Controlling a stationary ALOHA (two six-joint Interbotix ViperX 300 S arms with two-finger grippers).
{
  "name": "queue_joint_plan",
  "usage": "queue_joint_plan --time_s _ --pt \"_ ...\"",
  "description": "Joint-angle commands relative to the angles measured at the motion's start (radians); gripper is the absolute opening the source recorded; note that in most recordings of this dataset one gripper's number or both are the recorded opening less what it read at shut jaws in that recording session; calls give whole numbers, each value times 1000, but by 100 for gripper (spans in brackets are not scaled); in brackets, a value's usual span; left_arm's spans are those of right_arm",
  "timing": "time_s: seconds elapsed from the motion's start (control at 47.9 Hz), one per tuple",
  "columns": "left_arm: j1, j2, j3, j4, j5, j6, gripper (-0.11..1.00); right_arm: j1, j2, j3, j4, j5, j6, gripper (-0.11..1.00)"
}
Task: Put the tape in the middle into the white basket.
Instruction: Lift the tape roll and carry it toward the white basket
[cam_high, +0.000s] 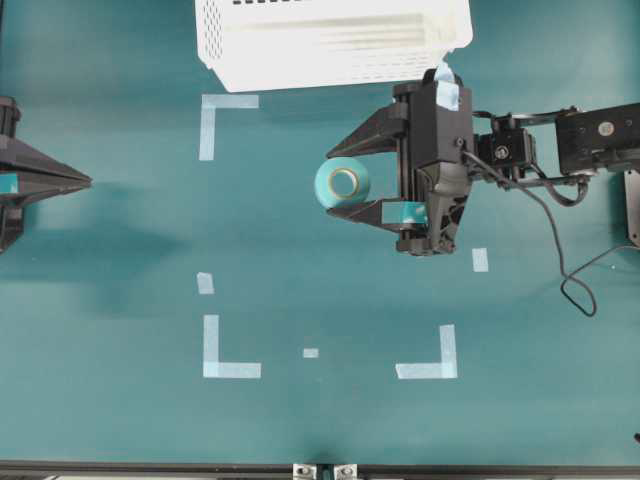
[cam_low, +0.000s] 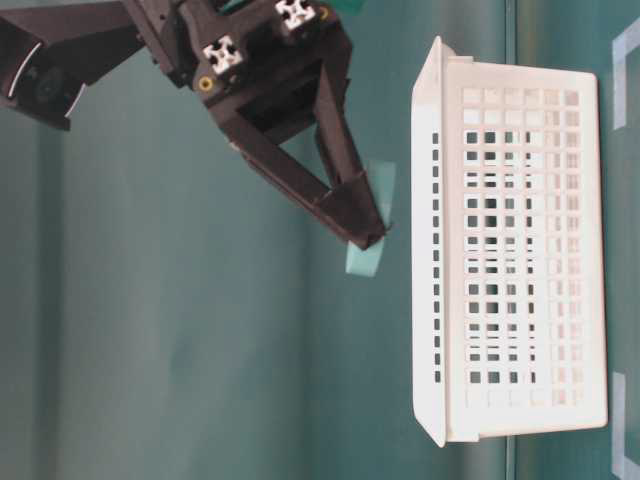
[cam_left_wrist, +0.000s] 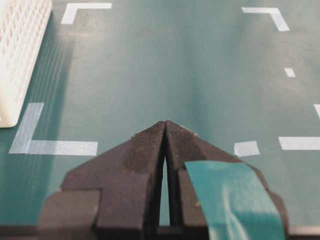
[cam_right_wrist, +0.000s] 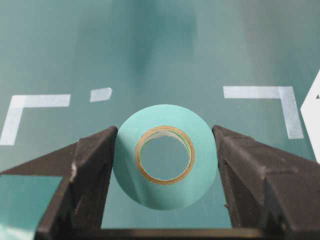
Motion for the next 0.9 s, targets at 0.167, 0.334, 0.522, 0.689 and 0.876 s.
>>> queue_joint_plan --time_s 0.167,0.334,0.522,0.689,0.876 --pt "-2 9 -12 -2 -8 2 -11 -3 -21 -34 -3 11 0 66" --pt "-2 9 -12 -2 -8 2 -11 -14 -21 -32 -3 11 0 66" --pt "-3 11 -12 -2 -8 2 -11 -60 -21 -26 -5 12 -3 66" --pt "-2 9 -12 -2 -8 2 -11 -114 -20 -25 -35 11 -3 66" --pt "-2 11 -14 -2 -8 2 -11 -167 -20 -25 -64 6 -2 66"
